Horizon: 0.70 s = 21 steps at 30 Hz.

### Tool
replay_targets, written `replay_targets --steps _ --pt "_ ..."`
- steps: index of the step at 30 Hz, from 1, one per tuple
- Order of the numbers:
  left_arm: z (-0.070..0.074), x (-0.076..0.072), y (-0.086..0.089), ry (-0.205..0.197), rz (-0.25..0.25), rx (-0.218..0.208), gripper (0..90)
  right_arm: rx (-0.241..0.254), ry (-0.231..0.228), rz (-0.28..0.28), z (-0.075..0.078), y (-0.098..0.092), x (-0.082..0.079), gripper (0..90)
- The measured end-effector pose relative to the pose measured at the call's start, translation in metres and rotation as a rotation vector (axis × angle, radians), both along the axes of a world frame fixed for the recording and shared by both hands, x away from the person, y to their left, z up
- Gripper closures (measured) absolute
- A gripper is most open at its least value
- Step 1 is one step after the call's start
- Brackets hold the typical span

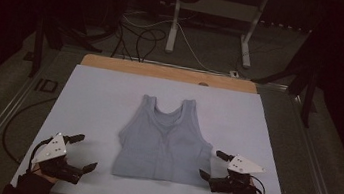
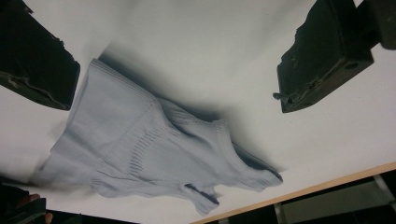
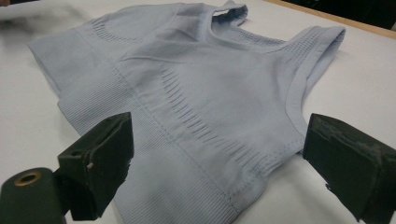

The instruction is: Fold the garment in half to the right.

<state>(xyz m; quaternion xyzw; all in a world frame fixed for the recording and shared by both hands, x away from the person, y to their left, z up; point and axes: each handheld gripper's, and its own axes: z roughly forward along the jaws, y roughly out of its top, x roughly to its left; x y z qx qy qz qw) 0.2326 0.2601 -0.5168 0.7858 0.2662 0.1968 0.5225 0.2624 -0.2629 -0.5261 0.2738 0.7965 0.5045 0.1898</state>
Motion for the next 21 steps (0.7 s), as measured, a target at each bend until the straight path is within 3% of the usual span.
replay_targets --steps 21 --pt "-0.0013 0.0011 -0.0074 0.018 -0.033 0.016 0.6 0.014 0.013 0.013 0.0006 0.0009 0.0001 8.8"
